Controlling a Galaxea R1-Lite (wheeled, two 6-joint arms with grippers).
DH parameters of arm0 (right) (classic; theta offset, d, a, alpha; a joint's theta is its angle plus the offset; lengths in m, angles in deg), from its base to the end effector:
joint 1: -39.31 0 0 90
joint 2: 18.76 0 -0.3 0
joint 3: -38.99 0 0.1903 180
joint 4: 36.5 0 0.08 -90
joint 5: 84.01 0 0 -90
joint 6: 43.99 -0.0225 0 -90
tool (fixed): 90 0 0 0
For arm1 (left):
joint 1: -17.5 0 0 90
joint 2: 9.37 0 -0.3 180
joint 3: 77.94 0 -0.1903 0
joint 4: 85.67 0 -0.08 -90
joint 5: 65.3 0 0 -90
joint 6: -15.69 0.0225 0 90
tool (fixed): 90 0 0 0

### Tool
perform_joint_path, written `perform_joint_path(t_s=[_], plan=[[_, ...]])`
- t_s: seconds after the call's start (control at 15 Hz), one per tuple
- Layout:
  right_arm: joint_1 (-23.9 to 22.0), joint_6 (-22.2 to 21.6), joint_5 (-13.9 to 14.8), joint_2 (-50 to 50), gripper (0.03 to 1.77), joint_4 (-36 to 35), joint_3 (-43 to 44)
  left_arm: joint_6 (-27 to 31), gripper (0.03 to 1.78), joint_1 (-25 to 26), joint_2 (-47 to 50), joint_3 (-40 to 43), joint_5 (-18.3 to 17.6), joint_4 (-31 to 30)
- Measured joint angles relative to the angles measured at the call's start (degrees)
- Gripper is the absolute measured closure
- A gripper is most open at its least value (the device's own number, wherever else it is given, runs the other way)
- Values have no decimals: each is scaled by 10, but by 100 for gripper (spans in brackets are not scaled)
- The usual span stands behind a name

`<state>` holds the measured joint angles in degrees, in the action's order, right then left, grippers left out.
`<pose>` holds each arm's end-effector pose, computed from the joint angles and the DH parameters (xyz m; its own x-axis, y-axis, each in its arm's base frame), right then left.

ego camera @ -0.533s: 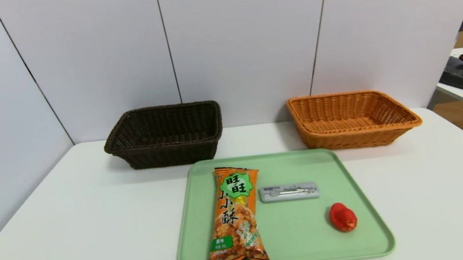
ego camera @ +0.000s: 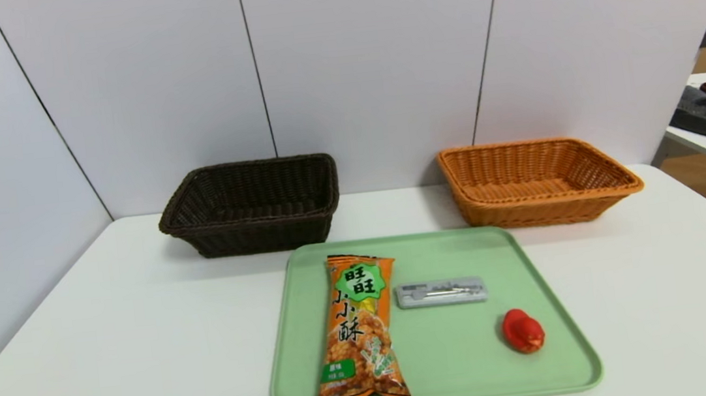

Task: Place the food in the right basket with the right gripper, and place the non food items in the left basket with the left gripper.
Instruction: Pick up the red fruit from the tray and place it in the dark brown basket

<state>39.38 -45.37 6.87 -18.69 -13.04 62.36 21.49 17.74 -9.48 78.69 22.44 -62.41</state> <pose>-0.0229 -0.0004 0.0753 0.9999 -0.0141 -0.0003 0.0141 0.9996 0.0241 -0.0227 -0.0010 0.0757 0.9994 -0.0352 0.0000 0.0351 0.9943 0.1011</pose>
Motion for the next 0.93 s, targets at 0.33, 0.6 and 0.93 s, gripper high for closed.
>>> perform_joint_path(t_s=[0.33,0.6,0.93], plan=[[0,17,-9,0,9,0,6,-7,12,0,-1,-26,-7,9],[0,15,-46,0,9,65,68,-8,12,0,-24,-87,-25,62],[1,14,-55,-63,9,136,157,-8,12,-1,-158,-177,-40,64]])
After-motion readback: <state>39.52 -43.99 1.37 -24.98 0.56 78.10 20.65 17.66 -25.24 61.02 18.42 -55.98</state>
